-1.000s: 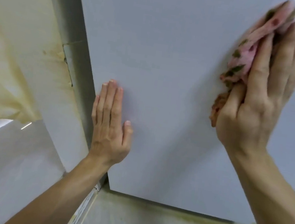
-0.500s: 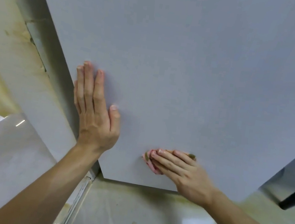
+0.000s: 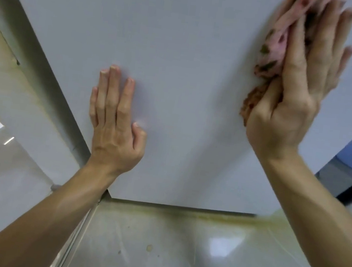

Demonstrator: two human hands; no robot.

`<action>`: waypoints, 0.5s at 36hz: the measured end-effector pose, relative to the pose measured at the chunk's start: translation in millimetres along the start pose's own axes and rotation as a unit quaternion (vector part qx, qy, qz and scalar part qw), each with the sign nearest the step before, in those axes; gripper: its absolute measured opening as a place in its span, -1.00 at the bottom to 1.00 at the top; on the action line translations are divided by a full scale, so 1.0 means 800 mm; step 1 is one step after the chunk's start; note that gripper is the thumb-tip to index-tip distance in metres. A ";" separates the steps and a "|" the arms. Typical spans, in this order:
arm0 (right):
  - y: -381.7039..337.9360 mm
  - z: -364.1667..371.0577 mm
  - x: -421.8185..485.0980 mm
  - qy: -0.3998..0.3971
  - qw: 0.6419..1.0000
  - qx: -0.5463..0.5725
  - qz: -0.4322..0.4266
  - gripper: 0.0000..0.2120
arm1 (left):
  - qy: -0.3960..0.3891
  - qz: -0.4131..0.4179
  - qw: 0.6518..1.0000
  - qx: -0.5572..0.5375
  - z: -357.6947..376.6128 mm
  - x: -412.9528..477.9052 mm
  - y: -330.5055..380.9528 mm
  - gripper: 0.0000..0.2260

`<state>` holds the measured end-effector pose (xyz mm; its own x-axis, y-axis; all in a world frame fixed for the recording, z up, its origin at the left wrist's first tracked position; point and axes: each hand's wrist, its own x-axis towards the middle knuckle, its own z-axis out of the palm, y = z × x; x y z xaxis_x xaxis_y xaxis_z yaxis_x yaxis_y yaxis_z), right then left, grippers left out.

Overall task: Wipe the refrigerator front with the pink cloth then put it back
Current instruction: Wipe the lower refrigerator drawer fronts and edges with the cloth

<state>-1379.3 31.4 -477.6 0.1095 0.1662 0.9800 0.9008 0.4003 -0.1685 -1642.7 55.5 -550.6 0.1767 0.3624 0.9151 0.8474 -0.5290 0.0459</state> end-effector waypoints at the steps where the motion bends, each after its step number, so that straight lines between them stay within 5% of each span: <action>1: 0.000 0.003 -0.021 -0.010 1.000 0.001 -0.028 -0.52 | -0.002 0.001 1.000 0.001 0.000 0.000 0.000 -0.25; 5: 0.035 0.001 -0.136 -0.148 0.974 -0.018 -0.172 -0.40 | -0.003 -0.003 1.000 -0.002 -0.001 0.000 0.003 -0.27; 10: 0.095 -0.041 -0.254 -0.391 0.858 -0.053 -0.329 -0.39 | -0.005 0.005 1.000 -0.009 0.000 -0.002 -0.001 -0.27; 18: 0.081 -0.044 -0.242 -0.462 0.828 -0.011 -0.318 -0.53 | -0.011 -0.014 1.000 0.006 -0.010 -0.027 -0.052 -0.38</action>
<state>-1327.2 -6.8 -674.5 -0.7487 0.5509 0.3687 0.6615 0.6574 0.3610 -1685.9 63.0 -569.2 0.1639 0.3933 0.9047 0.8577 -0.5099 0.0663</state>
